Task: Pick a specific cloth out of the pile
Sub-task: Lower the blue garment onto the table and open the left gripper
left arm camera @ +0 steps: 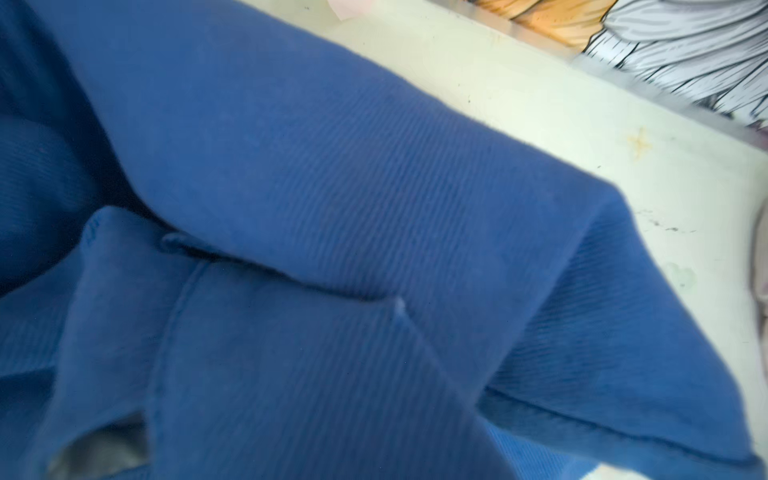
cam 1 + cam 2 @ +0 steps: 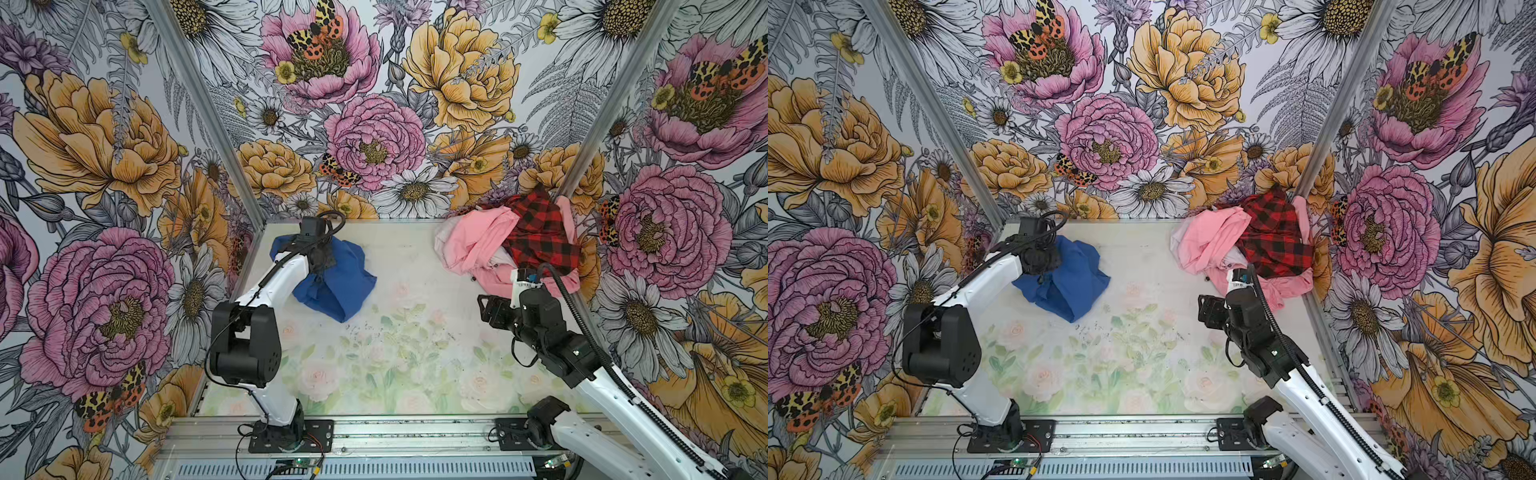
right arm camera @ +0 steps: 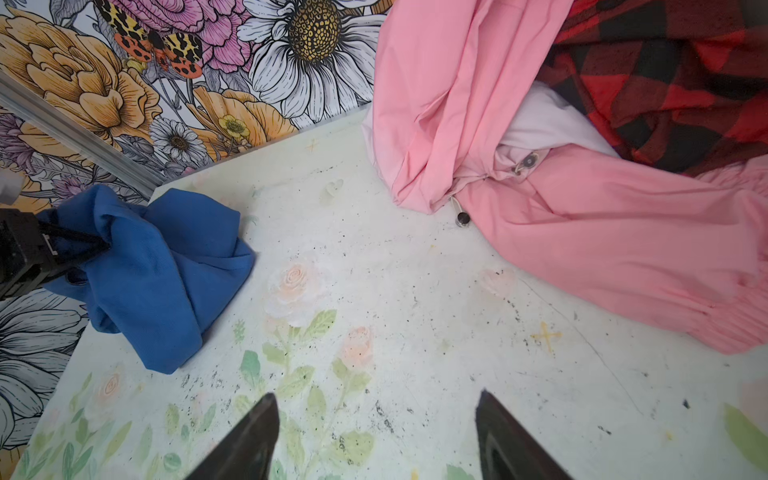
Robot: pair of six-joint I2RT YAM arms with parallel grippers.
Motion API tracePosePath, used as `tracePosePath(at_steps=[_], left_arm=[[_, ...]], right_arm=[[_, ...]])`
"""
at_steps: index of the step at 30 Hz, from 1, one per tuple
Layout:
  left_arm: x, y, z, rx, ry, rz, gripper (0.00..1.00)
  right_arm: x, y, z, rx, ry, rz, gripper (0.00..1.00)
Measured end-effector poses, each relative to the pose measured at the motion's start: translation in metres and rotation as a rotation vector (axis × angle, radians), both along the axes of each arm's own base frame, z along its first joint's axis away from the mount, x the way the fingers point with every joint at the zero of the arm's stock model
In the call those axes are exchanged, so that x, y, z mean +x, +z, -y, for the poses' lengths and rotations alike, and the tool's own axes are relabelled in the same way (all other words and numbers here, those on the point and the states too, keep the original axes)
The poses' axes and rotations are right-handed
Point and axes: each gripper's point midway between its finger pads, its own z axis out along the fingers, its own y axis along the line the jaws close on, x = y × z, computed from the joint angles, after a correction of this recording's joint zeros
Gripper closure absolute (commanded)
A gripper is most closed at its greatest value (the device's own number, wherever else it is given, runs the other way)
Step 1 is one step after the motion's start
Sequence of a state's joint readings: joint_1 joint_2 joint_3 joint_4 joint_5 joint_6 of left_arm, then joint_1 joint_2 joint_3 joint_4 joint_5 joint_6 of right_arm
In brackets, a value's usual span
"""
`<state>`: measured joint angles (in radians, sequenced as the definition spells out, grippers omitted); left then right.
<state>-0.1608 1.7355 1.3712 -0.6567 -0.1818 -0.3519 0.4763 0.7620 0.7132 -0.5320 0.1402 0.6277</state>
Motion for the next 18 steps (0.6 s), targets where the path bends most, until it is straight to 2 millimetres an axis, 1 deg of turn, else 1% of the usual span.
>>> tracePosePath(at_steps=[6, 8, 12, 13, 15, 18], left_arm=[[0.007, -0.061, 0.021, 0.103, -0.13, -0.145, 1.0], [0.007, -0.073, 0.024, 0.118, -0.156, -0.171, 1.0], [0.007, -0.075, 0.026, 0.127, -0.184, -0.178, 1.0], [0.007, -0.075, 0.027, 0.126, -0.192, -0.18, 0.98], [0.007, -0.072, 0.028, 0.123, -0.201, -0.177, 0.91], [0.003, -0.058, 0.029, 0.11, -0.214, -0.16, 0.76]], right_arm=[[0.001, -0.002, 0.0, -0.004, 0.0, -0.007, 0.25], [0.001, -0.002, 0.0, -0.004, 0.0, -0.007, 0.25], [0.001, -0.002, 0.0, -0.003, 0.0, -0.006, 0.25], [0.0, -0.001, 0.0, -0.002, 0.0, -0.005, 0.25], [0.0, -0.001, 0.0, -0.001, 0.0, -0.003, 0.25], [0.0, 0.0, 0.0, 0.0, 0.0, 0.0, 0.25]])
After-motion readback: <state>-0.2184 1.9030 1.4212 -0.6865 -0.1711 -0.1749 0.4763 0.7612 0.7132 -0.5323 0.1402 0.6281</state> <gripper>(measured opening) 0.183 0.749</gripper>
